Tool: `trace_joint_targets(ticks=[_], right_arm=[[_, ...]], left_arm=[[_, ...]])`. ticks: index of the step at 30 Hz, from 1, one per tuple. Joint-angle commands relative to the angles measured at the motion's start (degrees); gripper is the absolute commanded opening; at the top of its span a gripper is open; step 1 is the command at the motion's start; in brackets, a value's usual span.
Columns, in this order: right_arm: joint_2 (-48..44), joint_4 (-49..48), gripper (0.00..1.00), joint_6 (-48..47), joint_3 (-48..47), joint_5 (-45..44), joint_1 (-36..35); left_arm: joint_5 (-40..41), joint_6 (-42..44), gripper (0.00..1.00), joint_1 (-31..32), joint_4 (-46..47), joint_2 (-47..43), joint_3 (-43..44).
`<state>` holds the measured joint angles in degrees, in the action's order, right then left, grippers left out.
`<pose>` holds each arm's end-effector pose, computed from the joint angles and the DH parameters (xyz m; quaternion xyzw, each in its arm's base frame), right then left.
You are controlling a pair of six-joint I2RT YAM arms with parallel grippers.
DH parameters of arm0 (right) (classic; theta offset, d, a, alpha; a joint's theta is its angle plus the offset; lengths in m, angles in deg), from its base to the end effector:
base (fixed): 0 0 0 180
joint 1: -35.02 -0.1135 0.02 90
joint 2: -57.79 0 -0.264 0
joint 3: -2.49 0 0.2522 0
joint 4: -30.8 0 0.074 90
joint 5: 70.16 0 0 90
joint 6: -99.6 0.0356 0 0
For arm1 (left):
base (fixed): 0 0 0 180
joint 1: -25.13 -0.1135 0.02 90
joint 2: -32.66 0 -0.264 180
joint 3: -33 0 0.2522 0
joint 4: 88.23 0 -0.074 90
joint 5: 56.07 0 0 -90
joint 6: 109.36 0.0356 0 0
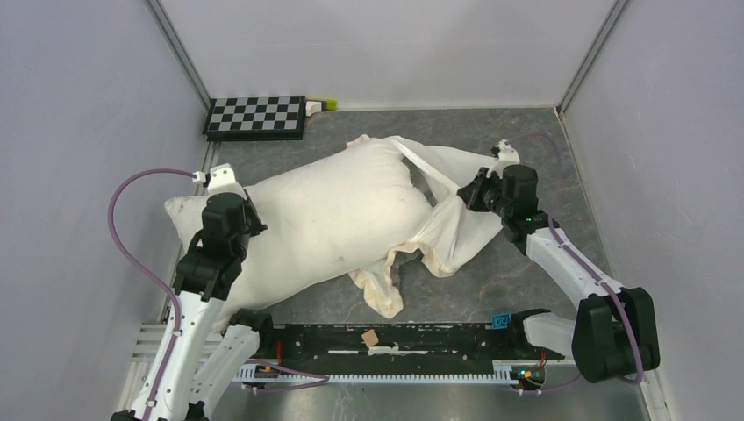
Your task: Remove the pillowcase from the pillow
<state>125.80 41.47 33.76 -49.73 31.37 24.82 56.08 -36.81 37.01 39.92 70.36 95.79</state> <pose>0.2559 0.0533 0.2412 0.0503 0.8460 0.2363 0.4753 0.1349 -0.0147 0.3337 -0.1412 0.8298 0.0280 0.5392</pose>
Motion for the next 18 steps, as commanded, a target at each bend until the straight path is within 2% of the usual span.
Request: trace_joint_targets(ticks=[1,4,11,14,18], right_arm=[[-2.0,-1.4,0.0,3.1,-1.3,-11.1,10.7],[-3.6,-1.1,0.0,5.2,-2.6,-14.5,15.5],[-3.2,4.5,0.0,5.4,-9.4,-18.8,21.3],[-3.2,3.7,0.0,6.7,-11.4,-16.5,23.6],[-2.0,3.7,0.0,7.4,-16.1,-13.7,24.2]], left_arm=[[12.0,1.8,0.02,-0.7,3.9,-3.8,6.6],[14.5,2.2,0.02,-0.7,4.0,-3.7,7.9],[15.0,1.6,0.02,-0.7,2.9,1.9,10.4],[11.4,1.5,0.02,-0.7,4.5,5.4,11.0],[6.9,-0.8,0.02,-0.7,2.8,15.8,16.4]])
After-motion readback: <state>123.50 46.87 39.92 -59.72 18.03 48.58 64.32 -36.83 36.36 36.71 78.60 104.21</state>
